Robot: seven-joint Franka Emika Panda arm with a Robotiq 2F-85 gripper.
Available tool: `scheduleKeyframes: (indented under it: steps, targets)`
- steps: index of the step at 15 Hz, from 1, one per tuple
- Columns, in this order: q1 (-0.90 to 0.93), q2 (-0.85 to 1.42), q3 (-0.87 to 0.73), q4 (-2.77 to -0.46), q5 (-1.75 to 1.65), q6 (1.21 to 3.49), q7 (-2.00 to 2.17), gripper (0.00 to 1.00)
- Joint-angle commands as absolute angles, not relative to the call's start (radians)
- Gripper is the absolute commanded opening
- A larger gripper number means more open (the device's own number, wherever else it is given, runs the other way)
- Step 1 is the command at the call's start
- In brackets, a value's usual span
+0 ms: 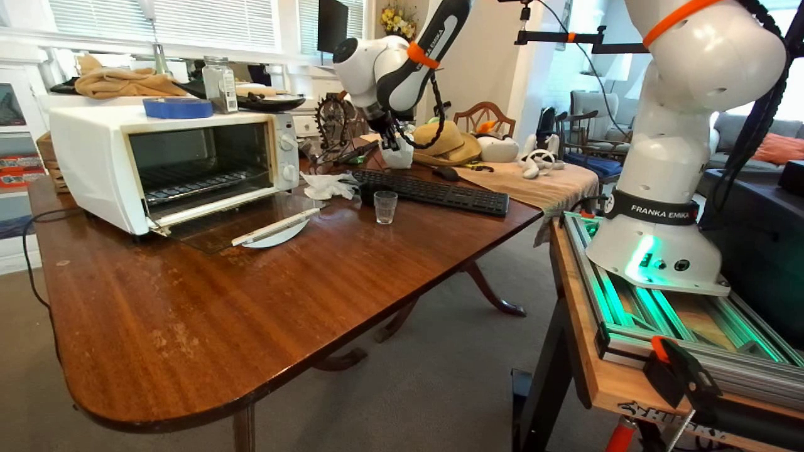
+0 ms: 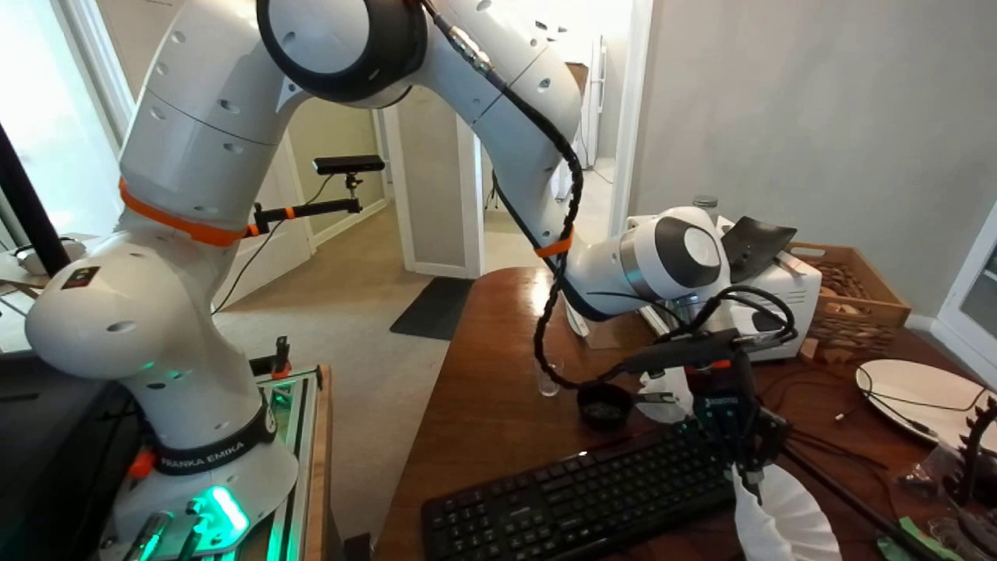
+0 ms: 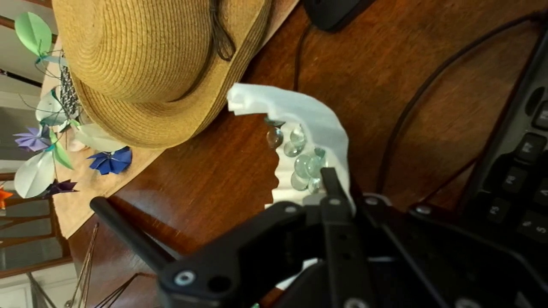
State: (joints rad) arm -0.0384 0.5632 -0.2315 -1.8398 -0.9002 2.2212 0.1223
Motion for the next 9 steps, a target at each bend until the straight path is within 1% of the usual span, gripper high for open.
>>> scheduleKeyframes:
  steps: [1,9]
  targets:
    - [-0.055,0.572,-0.203,-1.83,-0.909,2.181,0.109,0.0]
    - [-0.107,0.648,-0.171,-1.788,-0.834,2.181,0.063,0.0]
